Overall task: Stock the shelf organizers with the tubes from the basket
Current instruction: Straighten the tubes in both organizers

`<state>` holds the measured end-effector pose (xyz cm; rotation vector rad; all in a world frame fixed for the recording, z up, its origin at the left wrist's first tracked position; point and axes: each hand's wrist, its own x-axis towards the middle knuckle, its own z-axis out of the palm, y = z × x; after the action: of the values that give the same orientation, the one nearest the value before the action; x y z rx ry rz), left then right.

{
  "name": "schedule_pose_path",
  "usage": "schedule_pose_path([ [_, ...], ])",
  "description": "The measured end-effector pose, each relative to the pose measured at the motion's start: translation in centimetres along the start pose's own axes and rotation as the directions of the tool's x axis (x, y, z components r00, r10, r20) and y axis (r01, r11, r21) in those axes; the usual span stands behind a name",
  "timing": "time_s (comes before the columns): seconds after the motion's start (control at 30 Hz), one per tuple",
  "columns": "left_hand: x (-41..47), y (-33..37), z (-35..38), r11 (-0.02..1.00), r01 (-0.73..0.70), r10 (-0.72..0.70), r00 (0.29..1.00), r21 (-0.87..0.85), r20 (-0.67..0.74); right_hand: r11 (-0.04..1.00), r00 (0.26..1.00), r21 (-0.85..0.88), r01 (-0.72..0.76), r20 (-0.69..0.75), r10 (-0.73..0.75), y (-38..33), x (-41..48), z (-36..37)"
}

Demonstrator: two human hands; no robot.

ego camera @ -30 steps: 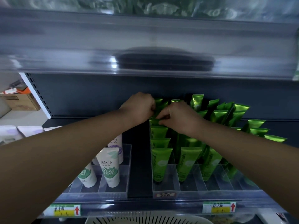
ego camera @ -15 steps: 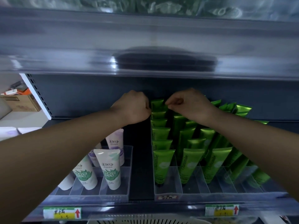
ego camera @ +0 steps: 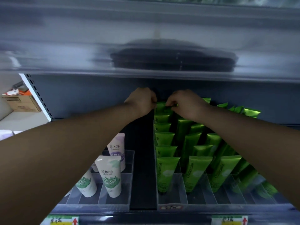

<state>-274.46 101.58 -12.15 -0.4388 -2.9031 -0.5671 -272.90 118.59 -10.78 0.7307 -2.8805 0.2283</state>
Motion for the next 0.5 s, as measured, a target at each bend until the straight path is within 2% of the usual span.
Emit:
schedule_pose_path([
  [0.17,0.55,-0.06,0.86,0.998,0.023,-0.025,0.999,-0.056,-0.031,1.0,1.0,-0.002,0.02,0.0,-0.02,0.01,0.07,0.09],
  [0.5,0.5,0.35,0.69,1.0,0.024,-0.023,0.997,0.02,-0.068,0.997,0.998,0.072,0.006,-0.066,-0.002,-0.72,0.45,0.55],
])
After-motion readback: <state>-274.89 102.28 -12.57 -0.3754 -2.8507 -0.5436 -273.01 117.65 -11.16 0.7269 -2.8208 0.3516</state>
